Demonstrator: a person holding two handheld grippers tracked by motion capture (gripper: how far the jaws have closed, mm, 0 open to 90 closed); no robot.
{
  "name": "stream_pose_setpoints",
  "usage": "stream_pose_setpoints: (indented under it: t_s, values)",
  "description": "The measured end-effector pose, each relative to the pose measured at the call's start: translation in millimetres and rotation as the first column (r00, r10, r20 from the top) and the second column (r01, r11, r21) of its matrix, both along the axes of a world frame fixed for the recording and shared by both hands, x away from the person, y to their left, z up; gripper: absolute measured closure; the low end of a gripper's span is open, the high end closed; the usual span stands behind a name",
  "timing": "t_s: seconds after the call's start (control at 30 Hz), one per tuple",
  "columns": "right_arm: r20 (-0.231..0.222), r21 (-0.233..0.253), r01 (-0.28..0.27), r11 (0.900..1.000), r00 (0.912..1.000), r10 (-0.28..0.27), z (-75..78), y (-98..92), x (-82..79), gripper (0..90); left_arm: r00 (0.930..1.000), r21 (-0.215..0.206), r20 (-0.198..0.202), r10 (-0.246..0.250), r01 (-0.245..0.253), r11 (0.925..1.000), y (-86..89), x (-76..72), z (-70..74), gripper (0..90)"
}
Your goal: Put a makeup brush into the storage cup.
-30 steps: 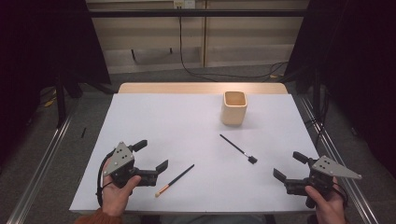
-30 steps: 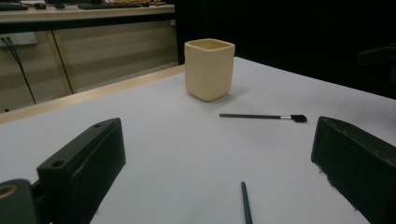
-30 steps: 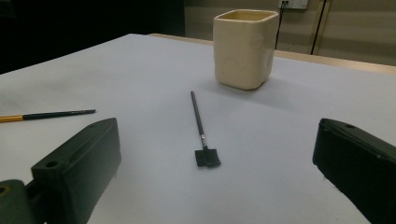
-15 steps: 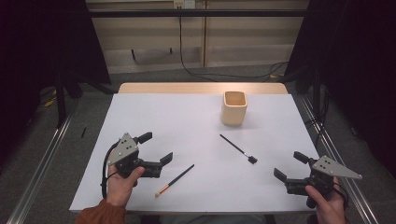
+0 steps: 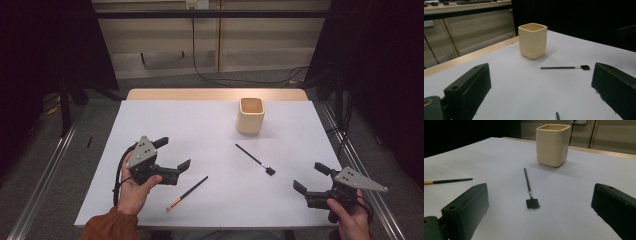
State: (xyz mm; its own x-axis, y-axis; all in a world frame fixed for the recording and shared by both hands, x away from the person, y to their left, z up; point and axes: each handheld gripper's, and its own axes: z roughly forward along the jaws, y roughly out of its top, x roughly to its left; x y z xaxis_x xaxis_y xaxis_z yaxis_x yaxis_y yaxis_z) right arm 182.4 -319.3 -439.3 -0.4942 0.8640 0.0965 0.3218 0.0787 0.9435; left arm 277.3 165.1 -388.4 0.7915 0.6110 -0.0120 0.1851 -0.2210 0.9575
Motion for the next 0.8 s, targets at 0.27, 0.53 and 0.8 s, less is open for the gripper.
stream_pose_setpoints:
  t_s: [0.27,0.53,0.8]
  values:
    - [-0.003,-0.009,0.009,1.000,1.0000,-0.009,-0.4,-0.8,0.4,0.5,0.9988,0.090,-0.049,0.000,0.004,0.9959,-2.8,6.1,2.7,3.3]
    - [-0.003,-0.010,0.008,1.000,1.0000,-0.008,-0.5,-0.4,0.4,0.5,0.9823,0.227,-0.187,-0.004,0.047,0.9728,-9.3,7.8,9.2,3.9]
    - [-0.004,-0.009,0.006,1.000,1.0000,-0.006,-0.5,0.0,0.3,0.5,0.9382,0.348,-0.343,-0.045,0.171,0.9218,-19.8,13.6,2.7,6.0]
